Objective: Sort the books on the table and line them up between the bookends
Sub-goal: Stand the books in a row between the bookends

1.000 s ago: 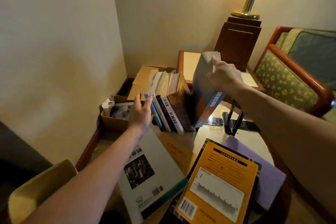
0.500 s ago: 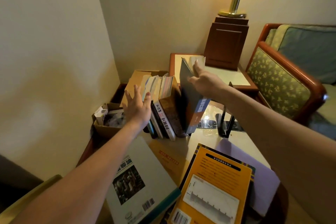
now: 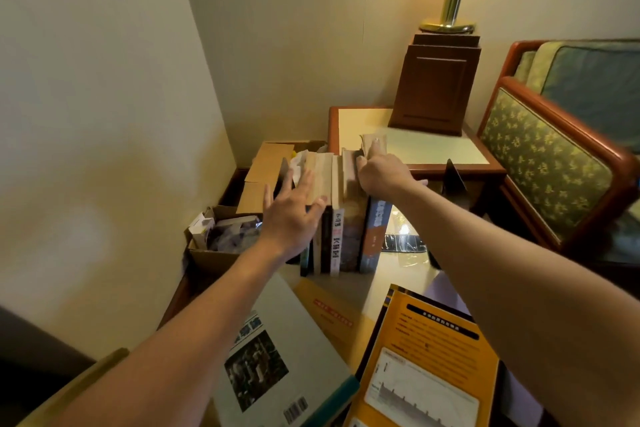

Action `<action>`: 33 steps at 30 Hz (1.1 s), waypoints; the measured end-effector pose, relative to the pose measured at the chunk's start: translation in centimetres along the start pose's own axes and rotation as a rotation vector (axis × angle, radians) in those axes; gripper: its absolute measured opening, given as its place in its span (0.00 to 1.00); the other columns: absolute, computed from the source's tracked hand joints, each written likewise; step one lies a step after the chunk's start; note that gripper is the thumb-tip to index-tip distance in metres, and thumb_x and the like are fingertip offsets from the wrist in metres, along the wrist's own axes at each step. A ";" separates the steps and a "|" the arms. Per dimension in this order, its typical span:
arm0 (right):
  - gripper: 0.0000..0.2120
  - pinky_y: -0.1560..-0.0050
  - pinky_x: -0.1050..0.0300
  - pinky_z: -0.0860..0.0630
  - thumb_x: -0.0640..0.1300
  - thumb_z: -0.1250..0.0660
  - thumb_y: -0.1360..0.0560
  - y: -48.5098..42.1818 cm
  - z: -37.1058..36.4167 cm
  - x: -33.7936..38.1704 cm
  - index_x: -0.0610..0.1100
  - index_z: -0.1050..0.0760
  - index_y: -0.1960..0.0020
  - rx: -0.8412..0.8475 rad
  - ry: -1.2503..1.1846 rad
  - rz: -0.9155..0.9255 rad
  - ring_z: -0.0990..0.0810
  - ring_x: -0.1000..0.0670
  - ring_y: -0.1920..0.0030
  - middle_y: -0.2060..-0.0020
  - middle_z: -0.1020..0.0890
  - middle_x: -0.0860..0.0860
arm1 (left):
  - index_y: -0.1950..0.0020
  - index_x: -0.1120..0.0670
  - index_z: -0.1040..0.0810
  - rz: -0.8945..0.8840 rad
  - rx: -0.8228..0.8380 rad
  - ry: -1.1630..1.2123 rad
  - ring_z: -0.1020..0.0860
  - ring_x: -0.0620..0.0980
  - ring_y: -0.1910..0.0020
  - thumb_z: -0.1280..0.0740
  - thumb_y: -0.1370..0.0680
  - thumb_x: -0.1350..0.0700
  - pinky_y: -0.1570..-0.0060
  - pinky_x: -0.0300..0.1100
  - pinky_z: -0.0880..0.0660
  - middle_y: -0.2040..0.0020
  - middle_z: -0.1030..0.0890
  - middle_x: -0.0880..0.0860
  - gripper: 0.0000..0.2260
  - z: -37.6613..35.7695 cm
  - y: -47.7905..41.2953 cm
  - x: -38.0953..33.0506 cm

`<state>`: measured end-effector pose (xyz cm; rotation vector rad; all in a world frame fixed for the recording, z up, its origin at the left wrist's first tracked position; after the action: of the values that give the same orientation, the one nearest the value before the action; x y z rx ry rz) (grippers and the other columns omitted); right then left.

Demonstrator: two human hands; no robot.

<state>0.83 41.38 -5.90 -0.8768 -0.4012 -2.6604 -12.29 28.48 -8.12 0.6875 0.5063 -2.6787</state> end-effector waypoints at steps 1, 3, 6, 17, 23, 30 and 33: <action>0.34 0.27 0.25 0.48 0.50 0.44 0.18 -0.1 -0.1 0.1 0.50 0.58 0.18 0.011 -0.025 0.015 0.36 0.33 0.26 0.26 0.34 0.39 | 0.18 0.51 0.44 0.004 -0.026 0.016 0.49 0.52 0.19 0.45 0.15 0.44 0.21 0.56 0.60 0.18 0.43 0.54 0.26 0.1 0.1 -0.3; 0.35 0.30 0.30 0.36 0.46 0.43 0.19 0.5 -0.3 0.4 0.49 0.59 0.18 0.029 -0.080 0.057 0.29 0.36 0.32 0.29 0.31 0.39 | 0.19 0.51 0.41 0.023 -0.074 0.071 0.40 0.53 0.21 0.44 0.15 0.45 0.21 0.57 0.56 0.20 0.39 0.55 0.25 0.2 0.4 -0.2; 0.36 0.30 0.32 0.35 0.45 0.44 0.20 1.6 -0.6 0.2 0.49 0.59 0.18 0.010 -0.149 0.113 0.28 0.37 0.32 0.30 0.29 0.41 | 0.20 0.49 0.39 0.023 -0.124 0.118 0.34 0.56 0.23 0.48 0.18 0.41 0.22 0.63 0.51 0.21 0.36 0.54 0.27 -0.1 0.9 0.7; 0.34 0.30 0.42 0.31 0.55 0.45 0.17 1.6 -2.5 0.9 0.51 0.58 0.18 0.074 -0.111 0.183 0.29 0.39 0.30 0.27 0.30 0.40 | 0.23 0.51 0.31 0.045 -0.201 -0.039 0.49 0.57 0.19 0.52 0.19 0.43 0.22 0.61 0.53 0.20 0.39 0.47 0.27 1.3 1.4 3.9; 0.32 0.33 0.45 0.30 0.53 0.48 0.15 1.3 -1.6 0.4 0.46 0.60 0.18 -0.004 -0.068 0.170 0.25 0.39 0.33 0.29 0.28 0.39 | 0.21 0.49 0.36 0.046 -0.112 -0.030 0.50 0.53 0.18 0.48 0.14 0.47 0.22 0.60 0.49 0.18 0.44 0.46 0.22 1.2 1.3 3.6; 0.30 0.40 0.43 0.26 0.60 0.48 0.17 3.3 -2.3 0.5 0.52 0.51 0.19 -0.111 0.033 0.293 0.25 0.41 0.35 0.31 0.26 0.42 | 0.20 0.50 0.39 0.049 -0.046 0.075 0.45 0.51 0.20 0.49 0.15 0.44 0.26 0.59 0.37 0.18 0.45 0.48 0.24 0.4 1.3 2.9; 0.29 0.35 0.39 0.27 0.61 0.47 0.18 4.7 -3.2 0.1 0.56 0.51 0.20 -0.132 0.069 0.351 0.28 0.40 0.31 0.27 0.31 0.45 | 0.19 0.49 0.40 0.030 -0.034 -0.003 0.47 0.53 0.19 0.47 0.14 0.46 0.23 0.59 0.43 0.17 0.46 0.49 0.23 0.5 2.3 2.3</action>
<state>0.86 35.92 -7.49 -0.8050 -0.0472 -2.4022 -13.49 25.73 -9.44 0.6759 0.5345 -2.6366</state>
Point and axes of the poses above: each hand's wrist, its own y-axis away from the middle knuckle, its own z-axis out of the back of the hand, x = y × z, the point moved 9 cm from there along -y, towards the middle knuckle
